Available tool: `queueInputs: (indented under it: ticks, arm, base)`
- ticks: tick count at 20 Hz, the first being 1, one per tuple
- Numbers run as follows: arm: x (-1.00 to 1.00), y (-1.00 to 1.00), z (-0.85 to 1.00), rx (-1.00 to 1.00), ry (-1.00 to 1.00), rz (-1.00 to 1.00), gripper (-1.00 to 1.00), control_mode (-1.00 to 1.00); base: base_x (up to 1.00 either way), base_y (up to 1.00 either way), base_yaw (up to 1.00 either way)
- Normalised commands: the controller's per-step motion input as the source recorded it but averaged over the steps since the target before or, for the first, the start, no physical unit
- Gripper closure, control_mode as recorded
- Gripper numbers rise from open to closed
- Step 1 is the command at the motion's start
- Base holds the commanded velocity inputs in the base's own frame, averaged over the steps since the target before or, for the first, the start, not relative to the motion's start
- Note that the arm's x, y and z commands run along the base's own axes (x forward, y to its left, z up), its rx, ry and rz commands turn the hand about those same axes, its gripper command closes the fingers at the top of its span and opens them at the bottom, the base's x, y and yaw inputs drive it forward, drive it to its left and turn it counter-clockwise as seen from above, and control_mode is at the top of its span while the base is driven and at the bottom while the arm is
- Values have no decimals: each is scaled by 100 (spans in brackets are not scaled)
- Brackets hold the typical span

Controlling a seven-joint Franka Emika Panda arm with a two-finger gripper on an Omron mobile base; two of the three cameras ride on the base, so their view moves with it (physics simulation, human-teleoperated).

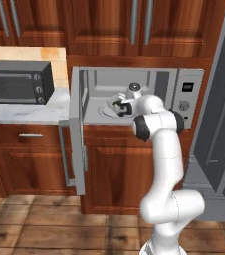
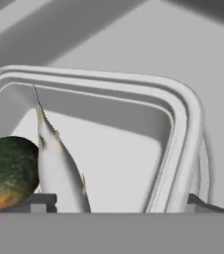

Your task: Place the tupperware containing the fish and squash meal in the microwave. Close the microwave door and press the start button to reheat the meal.

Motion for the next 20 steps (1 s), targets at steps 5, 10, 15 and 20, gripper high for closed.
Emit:
queueInputs:
  ticks: [5,10,15,20]
  arm:
    - [26,0,0,0,1,0,-100,-100]
    - [-79,0,2,-1,-2,0,-100,-100]
    - [-100,0,-5,-3,0,0,-100,-100]
    - [-60,0,-17,-6,-14,0,-100,-100]
  base:
    - [0,0,0]
    - [0,0,0]
    - [0,0,0]
    - [0,0,0]
